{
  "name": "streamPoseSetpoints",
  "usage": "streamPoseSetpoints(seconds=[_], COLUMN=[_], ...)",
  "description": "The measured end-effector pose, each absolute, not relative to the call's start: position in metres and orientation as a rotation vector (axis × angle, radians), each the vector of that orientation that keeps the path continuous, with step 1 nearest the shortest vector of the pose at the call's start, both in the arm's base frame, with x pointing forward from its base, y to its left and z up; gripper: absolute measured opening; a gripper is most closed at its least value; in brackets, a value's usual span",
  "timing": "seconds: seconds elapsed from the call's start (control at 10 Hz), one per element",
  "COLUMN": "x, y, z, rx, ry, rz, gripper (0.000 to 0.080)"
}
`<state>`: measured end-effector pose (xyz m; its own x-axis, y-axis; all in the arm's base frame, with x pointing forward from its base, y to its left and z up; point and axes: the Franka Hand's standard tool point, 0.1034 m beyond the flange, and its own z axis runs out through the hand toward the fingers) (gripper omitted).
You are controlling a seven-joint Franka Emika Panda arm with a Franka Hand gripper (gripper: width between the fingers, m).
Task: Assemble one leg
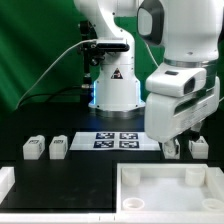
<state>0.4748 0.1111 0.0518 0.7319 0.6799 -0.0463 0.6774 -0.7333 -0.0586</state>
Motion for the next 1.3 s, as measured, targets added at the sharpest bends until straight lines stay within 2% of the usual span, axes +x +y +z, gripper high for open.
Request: streamPoseSetpoints(seconds=[0.2,0.4,0.6,0.8,1.3], x=[0.473,0.456,0.447,0.447,0.417], y=[0.116,0.141,0.159,0.156,0.172], z=[0.052,0.045,0.045,0.045,0.046], rx=[-2.985,-3.066,-3.072,-3.073,-2.944], ry=[-0.828,-0.309,-0.208,-0.218,-0.084], rz=[0.106,0.129,0.163,0.227,1.047], gripper=[0.0649,0.0649,0.0649,0.0649,0.0649])
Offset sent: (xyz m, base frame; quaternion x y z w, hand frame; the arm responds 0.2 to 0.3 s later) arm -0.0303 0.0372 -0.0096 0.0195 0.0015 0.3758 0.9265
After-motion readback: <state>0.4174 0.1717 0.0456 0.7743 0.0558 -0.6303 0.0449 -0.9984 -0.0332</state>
